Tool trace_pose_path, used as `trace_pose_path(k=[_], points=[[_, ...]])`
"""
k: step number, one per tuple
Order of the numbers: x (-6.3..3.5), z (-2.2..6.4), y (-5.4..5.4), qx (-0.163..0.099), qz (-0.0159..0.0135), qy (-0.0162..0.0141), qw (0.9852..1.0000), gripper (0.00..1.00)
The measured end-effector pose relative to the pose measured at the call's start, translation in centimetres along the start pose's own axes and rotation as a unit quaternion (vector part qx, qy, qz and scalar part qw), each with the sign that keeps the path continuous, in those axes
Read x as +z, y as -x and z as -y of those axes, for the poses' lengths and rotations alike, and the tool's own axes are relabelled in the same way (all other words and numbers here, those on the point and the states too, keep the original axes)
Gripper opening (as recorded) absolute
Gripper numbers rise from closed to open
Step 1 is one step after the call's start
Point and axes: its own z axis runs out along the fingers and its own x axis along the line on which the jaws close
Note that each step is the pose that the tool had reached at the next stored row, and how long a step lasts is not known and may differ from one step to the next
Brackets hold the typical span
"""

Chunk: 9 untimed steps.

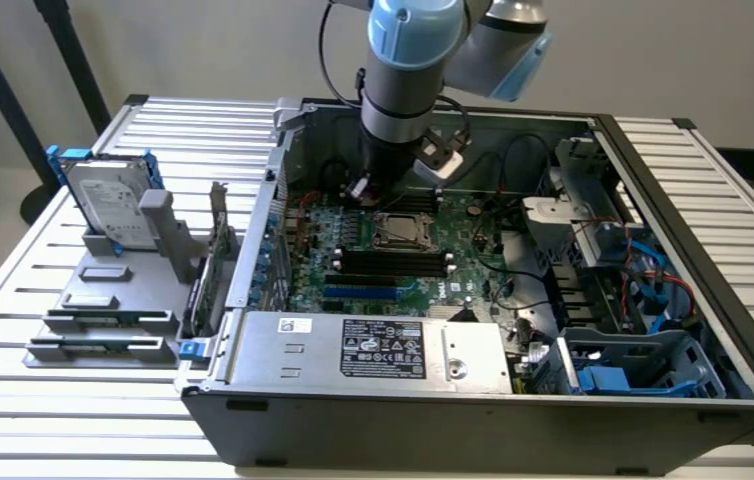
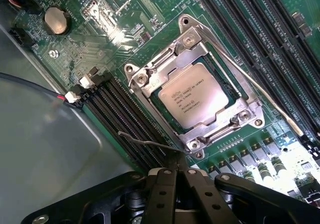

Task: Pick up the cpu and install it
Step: 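Install the first cpu locking lever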

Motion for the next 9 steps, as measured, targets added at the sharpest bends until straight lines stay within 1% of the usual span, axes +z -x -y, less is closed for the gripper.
trace_pose_path(k=[9], points=[[0.04, -0.3, -0.24, 0.0, 0.0, 0.0, 1.0, 0.11]])
